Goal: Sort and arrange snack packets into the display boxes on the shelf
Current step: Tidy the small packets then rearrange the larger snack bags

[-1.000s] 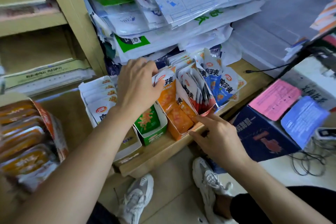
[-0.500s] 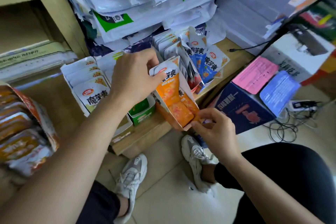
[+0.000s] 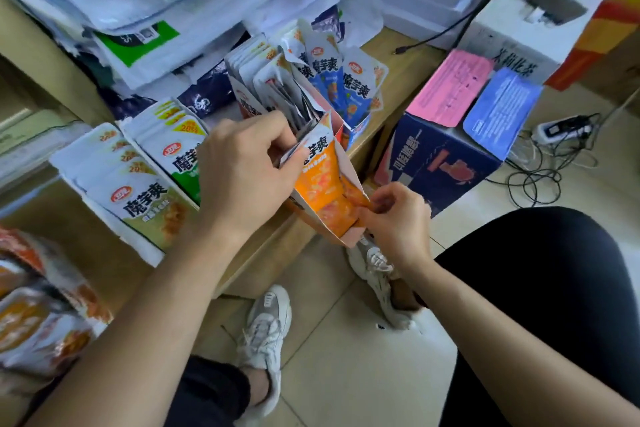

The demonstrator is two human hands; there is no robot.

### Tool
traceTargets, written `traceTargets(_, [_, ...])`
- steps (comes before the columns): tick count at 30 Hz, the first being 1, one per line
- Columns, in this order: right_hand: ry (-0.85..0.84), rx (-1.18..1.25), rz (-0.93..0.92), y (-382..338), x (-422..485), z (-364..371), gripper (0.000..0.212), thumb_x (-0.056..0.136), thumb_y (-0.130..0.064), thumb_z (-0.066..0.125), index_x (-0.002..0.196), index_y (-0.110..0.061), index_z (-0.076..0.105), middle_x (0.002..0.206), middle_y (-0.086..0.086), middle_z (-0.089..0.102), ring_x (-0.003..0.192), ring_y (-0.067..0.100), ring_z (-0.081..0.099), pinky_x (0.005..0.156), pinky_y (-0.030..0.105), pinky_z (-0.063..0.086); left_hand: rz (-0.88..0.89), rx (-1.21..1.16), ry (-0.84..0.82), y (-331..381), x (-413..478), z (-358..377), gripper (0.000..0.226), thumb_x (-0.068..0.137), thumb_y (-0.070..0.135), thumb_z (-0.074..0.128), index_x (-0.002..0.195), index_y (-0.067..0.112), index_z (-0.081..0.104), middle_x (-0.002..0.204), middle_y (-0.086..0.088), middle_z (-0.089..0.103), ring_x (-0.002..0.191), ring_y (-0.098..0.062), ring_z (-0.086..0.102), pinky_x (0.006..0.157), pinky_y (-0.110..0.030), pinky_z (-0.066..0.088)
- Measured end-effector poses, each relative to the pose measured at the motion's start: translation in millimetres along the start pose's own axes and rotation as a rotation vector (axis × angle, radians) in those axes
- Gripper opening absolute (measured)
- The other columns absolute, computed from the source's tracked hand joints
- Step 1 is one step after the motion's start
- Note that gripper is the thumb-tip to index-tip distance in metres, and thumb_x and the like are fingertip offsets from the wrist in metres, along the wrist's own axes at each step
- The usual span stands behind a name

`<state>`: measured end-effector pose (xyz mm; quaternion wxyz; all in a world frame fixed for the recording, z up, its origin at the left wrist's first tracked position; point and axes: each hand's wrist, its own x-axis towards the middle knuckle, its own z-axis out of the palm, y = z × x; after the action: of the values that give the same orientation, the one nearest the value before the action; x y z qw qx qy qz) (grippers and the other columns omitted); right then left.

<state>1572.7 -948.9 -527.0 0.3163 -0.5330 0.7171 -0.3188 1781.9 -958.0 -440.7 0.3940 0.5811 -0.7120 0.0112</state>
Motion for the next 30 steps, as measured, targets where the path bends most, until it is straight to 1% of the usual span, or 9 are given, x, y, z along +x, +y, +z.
traceTargets(2, [-0.009, -0.044, -0.056, 4.2, 4.8, 1.4, 0.018, 0.081, -0.011, 0.078, 0.074, -0.024, 0.068, 0.074, -0.010, 0.067, 0.074, 0.013, 0.065, 0.063, 0.027, 0.053, 0.023, 0.008, 0.007, 2.7, -0.7, 1.4, 0.024, 0.080, 0.022, 0.081, 0.070, 0.011, 0.063, 0.069, 0.002, 0.068, 0.061, -0.027, 0.058, 0.060, -0.032, 0.044])
traceTargets(6, [-0.016, -0.091, -0.223, 14.8, 2.1, -3.0, 0.011, 0.095, -0.021, 0.068, 0.088, -0.020, 0.076, 0.080, -0.006, 0.072, 0.076, 0.019, 0.066, 0.069, 0.038, 0.058, 0.039, 0.018, 0.019, 2.0, 0.4, 1.8, 0.022, 0.079, 0.016, 0.081, 0.069, 0.009, 0.063, 0.067, 0.000, 0.067, 0.061, -0.021, 0.055, 0.064, -0.026, 0.037])
traceTargets(10, [0.095, -0.009, -0.237, 7.4, 0.8, -24.2, 0.010, 0.097, -0.020, 0.063, 0.094, -0.020, 0.072, 0.093, -0.003, 0.072, 0.091, 0.018, 0.065, 0.075, 0.033, 0.056, -0.127, -0.063, 0.007, -8.3, 2.6, 1.5, 0.024, 0.082, 0.021, 0.081, 0.070, 0.011, 0.063, 0.067, 0.006, 0.064, 0.054, -0.019, 0.054, 0.057, -0.029, 0.044])
traceTargets(15, [0.179, 0.273, -0.200, -6.8, 14.8, -59.2, 0.010, 0.097, -0.017, 0.062, 0.091, -0.023, 0.067, 0.077, 0.004, 0.071, 0.067, 0.025, 0.069, 0.064, 0.049, 0.058, -0.296, -0.115, 0.017, -15.7, 8.2, 3.6, 0.024, 0.080, 0.022, 0.083, 0.069, 0.017, 0.062, 0.066, 0.017, 0.059, 0.055, -0.002, 0.054, 0.051, -0.016, 0.039])
traceTargets(17, [0.102, 0.351, -0.239, -16.6, 15.4, -69.1, 0.009, 0.098, -0.010, 0.062, 0.095, -0.016, 0.069, 0.074, 0.006, 0.070, 0.059, 0.021, 0.068, 0.057, 0.041, 0.056, -0.343, -0.131, 0.018, -16.7, 11.3, 3.2, 0.026, 0.080, 0.023, 0.084, 0.070, 0.024, 0.060, 0.069, 0.022, 0.059, 0.060, 0.003, 0.056, 0.053, -0.015, 0.042])
traceTargets(20, [-0.094, 0.408, -0.271, -28.4, 13.5, -72.3, 0.008, 0.097, -0.008, 0.063, 0.097, -0.013, 0.069, 0.073, -0.002, 0.072, 0.057, 0.010, 0.067, 0.053, 0.023, 0.052, -0.397, -0.125, 0.011, -20.9, 13.3, 2.8, 0.029, 0.080, 0.027, 0.084, 0.068, 0.030, 0.058, 0.074, 0.024, 0.063, 0.070, -0.002, 0.064, 0.059, -0.034, 0.054])
traceTargets(23, [-0.194, 0.273, -0.273, -25.2, 11.5, -63.2, 0.007, 0.095, -0.012, 0.066, 0.096, -0.017, 0.071, 0.077, -0.007, 0.075, 0.064, 0.011, 0.072, 0.056, 0.027, 0.058, -0.440, -0.103, -0.026, -26.9, 14.1, 0.0, 0.028, 0.080, 0.030, 0.084, 0.068, 0.029, 0.058, 0.076, 0.024, 0.065, 0.072, -0.004, 0.066, 0.061, -0.034, 0.055])
traceTargets(28, [-0.131, 0.048, -0.275, -19.0, 9.2, -35.4, 0.006, 0.090, -0.023, 0.074, 0.095, -0.020, 0.075, 0.082, -0.012, 0.073, 0.076, 0.004, 0.069, 0.064, 0.022, 0.056, -0.487, -0.156, -0.066, -28.7, 16.8, -3.4, 0.020, 0.083, 0.024, 0.082, 0.075, 0.020, 0.064, 0.081, 0.017, 0.070, 0.073, 0.002, 0.066, 0.059, -0.011, 0.048])
traceTargets(30, [-0.089, 0.001, -0.295, -25.2, 9.5, -25.4, 0.008, 0.089, -0.026, 0.074, 0.094, -0.019, 0.074, 0.080, -0.011, 0.070, 0.074, 0.003, 0.066, 0.063, 0.018, 0.052, -0.509, -0.197, -0.086, -30.7, 17.0, -2.7, 0.018, 0.085, 0.023, 0.080, 0.077, 0.020, 0.064, 0.083, 0.012, 0.072, 0.071, -0.005, 0.069, 0.063, -0.025, 0.057])
